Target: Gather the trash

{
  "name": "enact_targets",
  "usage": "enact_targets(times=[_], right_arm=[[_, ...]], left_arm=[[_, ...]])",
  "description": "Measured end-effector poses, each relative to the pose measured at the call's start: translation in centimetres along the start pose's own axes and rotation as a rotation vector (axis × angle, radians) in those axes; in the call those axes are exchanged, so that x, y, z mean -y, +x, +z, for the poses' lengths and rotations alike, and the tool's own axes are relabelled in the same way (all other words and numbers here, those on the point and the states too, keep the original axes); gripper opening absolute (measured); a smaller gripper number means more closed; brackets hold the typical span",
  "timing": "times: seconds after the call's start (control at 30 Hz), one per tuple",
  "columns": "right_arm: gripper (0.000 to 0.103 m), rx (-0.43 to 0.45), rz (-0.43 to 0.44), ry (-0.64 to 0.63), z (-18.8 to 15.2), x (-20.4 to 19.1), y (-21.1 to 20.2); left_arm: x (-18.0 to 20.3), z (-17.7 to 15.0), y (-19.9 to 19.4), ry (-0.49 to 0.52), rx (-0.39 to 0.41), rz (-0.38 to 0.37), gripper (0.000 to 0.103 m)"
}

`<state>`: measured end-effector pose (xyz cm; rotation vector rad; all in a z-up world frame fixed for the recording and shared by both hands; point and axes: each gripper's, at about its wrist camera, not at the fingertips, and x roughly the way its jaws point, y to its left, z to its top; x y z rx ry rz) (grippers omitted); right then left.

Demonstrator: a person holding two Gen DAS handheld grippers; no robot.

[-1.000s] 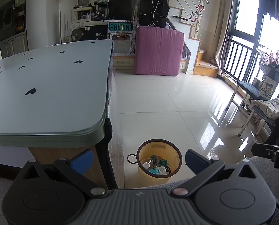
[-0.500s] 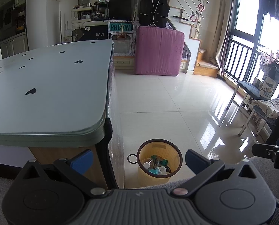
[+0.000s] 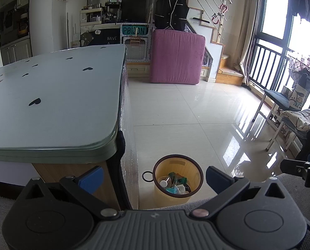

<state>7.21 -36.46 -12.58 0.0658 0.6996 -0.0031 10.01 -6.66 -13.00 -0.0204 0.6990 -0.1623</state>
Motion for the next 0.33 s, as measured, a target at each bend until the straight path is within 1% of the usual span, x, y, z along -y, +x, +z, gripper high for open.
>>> enact_targets(times=[0.33], right_arm=[[0.103,0.001,-0.001,0.001,-0.03,0.03,-0.08]], left_arm=[[-0.15,-0.18,0.09,0.0,0.0,0.006,0.103]])
